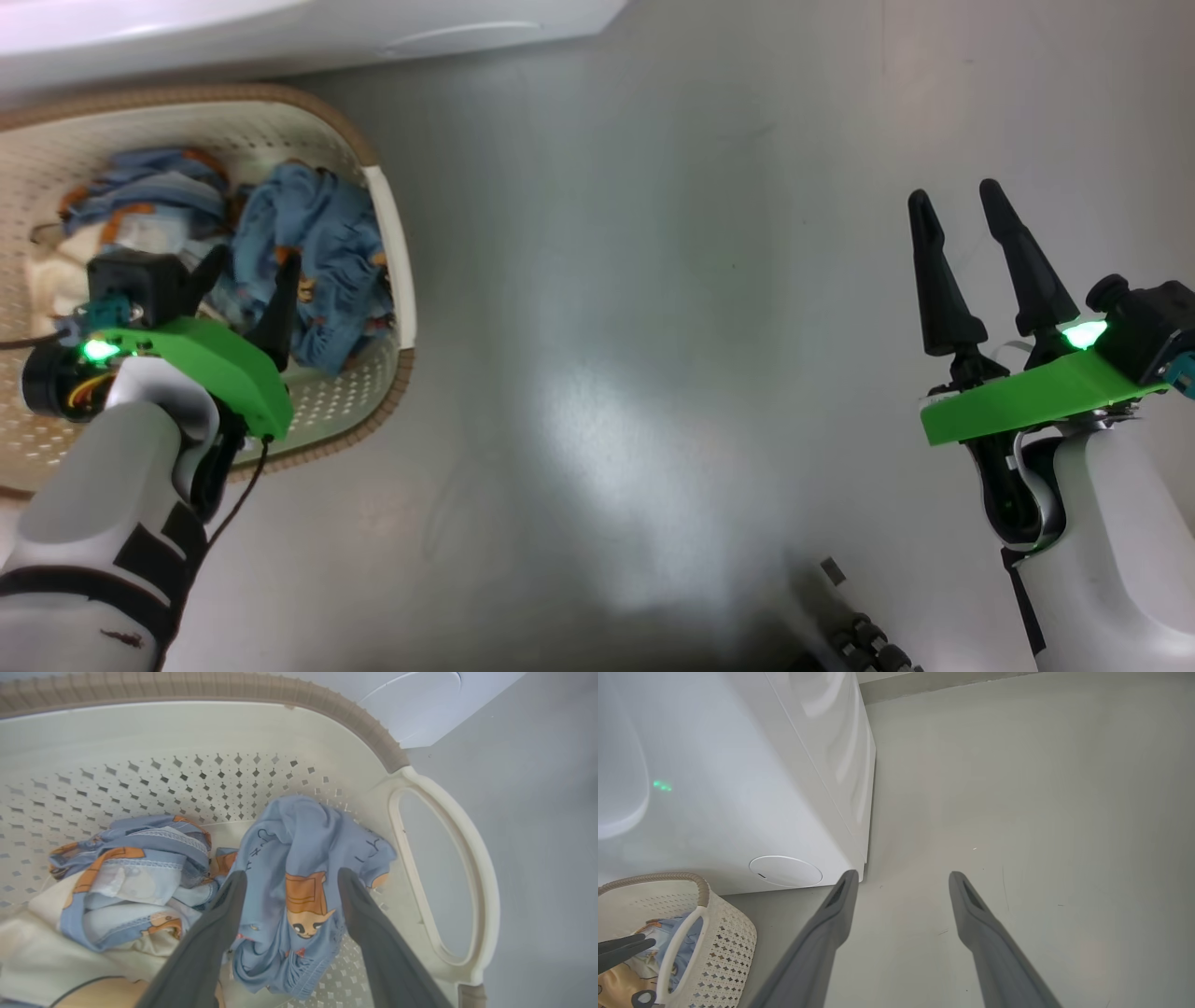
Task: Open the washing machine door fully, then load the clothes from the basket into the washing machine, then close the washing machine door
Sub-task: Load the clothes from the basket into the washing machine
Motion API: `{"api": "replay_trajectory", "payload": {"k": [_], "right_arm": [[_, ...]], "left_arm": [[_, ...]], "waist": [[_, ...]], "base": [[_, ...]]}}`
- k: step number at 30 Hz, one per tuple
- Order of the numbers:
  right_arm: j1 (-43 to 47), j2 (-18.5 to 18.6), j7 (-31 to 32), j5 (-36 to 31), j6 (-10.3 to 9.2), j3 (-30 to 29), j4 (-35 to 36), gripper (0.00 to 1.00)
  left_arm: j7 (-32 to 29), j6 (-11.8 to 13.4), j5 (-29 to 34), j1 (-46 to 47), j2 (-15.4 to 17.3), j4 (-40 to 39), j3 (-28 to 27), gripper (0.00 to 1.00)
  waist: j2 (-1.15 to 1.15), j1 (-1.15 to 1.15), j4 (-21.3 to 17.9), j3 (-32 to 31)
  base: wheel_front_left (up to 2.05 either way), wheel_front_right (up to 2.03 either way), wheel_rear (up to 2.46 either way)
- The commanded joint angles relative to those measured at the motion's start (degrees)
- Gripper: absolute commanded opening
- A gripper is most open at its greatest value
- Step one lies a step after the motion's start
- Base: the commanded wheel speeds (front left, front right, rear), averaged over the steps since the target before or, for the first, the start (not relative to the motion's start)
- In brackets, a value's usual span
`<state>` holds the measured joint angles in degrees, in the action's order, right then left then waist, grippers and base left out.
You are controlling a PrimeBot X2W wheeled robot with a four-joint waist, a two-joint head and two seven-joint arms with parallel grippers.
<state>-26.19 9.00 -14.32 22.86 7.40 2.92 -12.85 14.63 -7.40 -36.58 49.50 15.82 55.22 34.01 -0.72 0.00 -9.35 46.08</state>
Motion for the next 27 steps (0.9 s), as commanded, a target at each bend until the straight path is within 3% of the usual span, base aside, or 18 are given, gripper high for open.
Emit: {"api": "replay_trajectory", "payload": {"k": [1, 16, 17, 18, 20, 27], "right_arm": [[0.6, -0.1, -0.7, -0.2, 0.09, 1.1, 1.4, 1.0], [-0.4, -0.5, -0.7, -0.4, 0.09, 1.6, 2.3, 1.0], [-0.4, -0.5, -0.7, -0.4, 0.09, 1.7, 2.3, 1.0], [-0.4, -0.4, -0.7, -0.4, 0.09, 1.8, 2.3, 1.0], [-0.4, -0.3, -0.7, -0.4, 0.09, 1.9, 2.4, 1.0], [0.0, 0.2, -0.7, -0.6, 0.09, 0.9, 2.5, 1.0]], "left_arm": [[0.4, -0.1, -0.8, 0.3, 2.4, 0.0, -0.2, 1.0], [0.4, -0.1, -6.3, 4.8, 3.8, 2.3, 7.9, 1.0], [0.4, -0.1, -6.6, 5.1, 3.9, 2.7, 8.2, 0.76], [0.4, -0.1, -7.2, 5.1, 3.8, 2.9, 8.6, 0.42], [0.4, -0.1, -8.5, 5.3, 3.8, 3.0, 9.6, 0.0], [0.4, -0.1, -11.7, 6.0, 3.6, 2.5, 11.5, 0.0]], "waist": [[0.0, 0.0, -1.1, 1.5], [0.0, 0.0, -2.6, 4.1], [0.0, 0.0, -2.7, 4.2], [0.0, 0.0, -2.9, 4.2], [0.0, 0.0, -3.1, 4.1], [0.0, 0.0, -2.4, 3.0]], "base": [[0.0, 0.0, 0.0], [0.0, 0.0, 0.0], [0.0, 0.0, 0.0], [0.0, 0.0, 0.0], [0.0, 0.0, 0.0], [0.0, 0.0, 0.0]]}}
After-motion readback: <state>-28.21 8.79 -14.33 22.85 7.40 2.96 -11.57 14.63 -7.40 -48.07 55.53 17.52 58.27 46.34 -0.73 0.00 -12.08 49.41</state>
